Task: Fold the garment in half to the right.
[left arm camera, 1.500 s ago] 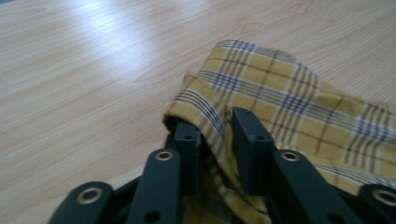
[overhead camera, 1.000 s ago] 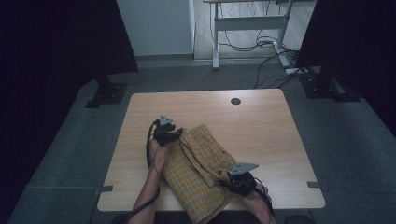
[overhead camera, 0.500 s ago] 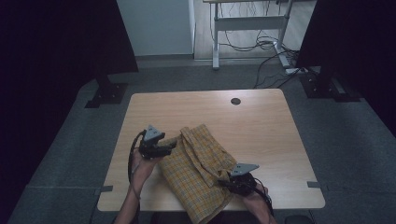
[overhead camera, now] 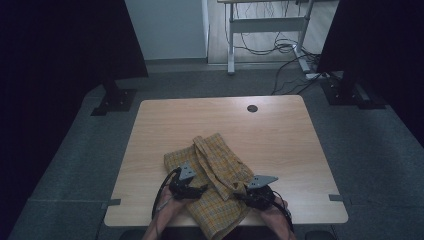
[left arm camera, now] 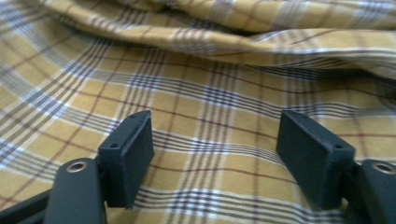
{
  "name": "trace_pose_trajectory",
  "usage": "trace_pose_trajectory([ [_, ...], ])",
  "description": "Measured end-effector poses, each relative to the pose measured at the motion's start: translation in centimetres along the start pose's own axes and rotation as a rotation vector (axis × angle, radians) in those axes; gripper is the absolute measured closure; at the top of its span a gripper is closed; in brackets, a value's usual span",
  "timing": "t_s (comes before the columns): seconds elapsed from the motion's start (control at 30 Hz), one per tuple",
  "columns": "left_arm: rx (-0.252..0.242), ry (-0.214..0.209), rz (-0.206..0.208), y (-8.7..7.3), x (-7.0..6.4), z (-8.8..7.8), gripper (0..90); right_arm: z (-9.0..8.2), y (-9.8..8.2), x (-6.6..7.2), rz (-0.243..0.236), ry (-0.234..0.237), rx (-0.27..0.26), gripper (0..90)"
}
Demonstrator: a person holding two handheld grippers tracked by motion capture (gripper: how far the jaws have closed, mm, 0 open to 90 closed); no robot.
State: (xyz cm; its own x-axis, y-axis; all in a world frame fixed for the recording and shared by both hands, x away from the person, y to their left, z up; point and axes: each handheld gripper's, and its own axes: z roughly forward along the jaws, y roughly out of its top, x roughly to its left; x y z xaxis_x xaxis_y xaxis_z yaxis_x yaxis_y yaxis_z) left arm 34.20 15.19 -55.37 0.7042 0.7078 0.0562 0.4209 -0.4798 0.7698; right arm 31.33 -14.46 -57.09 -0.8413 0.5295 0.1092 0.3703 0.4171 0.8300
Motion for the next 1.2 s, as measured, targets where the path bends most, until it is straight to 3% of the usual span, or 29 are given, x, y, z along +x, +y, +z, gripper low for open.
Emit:
trace_pose_trajectory([
  [0.1,-0.006,0.007,-0.007,-0.1,0.0,0.1,27.4,-0.1,-0.1,-0.1,0.008,0.007,-0.005,73.8],
  [0.2,-0.012,0.004,-0.022,-0.3,0.1,0.1,26.9,-0.7,-0.2,-0.2,0.031,0.006,0.009,63.5],
  [0.37,-0.012,0.007,-0.026,-0.3,0.2,0.2,26.4,-3.6,-1.3,-0.1,0.027,-0.015,0.025,54.0],
  [0.47,-0.011,0.009,-0.026,-0.2,0.1,0.2,25.9,-6.0,-1.8,-0.2,0.029,-0.065,-0.006,48.0],
  [0.6,-0.012,0.015,-0.026,-0.2,0.1,0.3,25.8,-7.5,-0.5,-0.1,0.029,-0.109,-0.113,34.3],
  [0.67,-0.013,0.016,-0.027,-0.2,0.1,0.3,25.8,-6.8,0.8,0.2,0.010,-0.114,-0.141,24.5],
  [0.77,-0.017,0.016,-0.028,-0.3,0.1,0.3,25.8,-4.1,3.0,1.1,-0.020,-0.101,-0.135,11.9],
  [0.97,-0.025,0.016,-0.033,-0.4,0.1,0.3,25.8,2.2,5.5,4.2,-0.120,-0.121,-0.052,4.1],
  [1.07,-0.028,0.019,-0.029,-0.4,0.1,0.2,25.8,4.3,5.3,5.4,-0.198,-0.201,0.027,4.8],
  [1.13,-0.029,0.020,-0.028,-0.5,0.1,0.2,25.6,4.6,4.9,5.3,-0.227,-0.266,0.030,7.4],
  [1.2,-0.030,0.020,-0.030,-0.5,0.1,0.2,25.6,3.9,4.6,4.4,-0.223,-0.346,0.025,9.8],
])
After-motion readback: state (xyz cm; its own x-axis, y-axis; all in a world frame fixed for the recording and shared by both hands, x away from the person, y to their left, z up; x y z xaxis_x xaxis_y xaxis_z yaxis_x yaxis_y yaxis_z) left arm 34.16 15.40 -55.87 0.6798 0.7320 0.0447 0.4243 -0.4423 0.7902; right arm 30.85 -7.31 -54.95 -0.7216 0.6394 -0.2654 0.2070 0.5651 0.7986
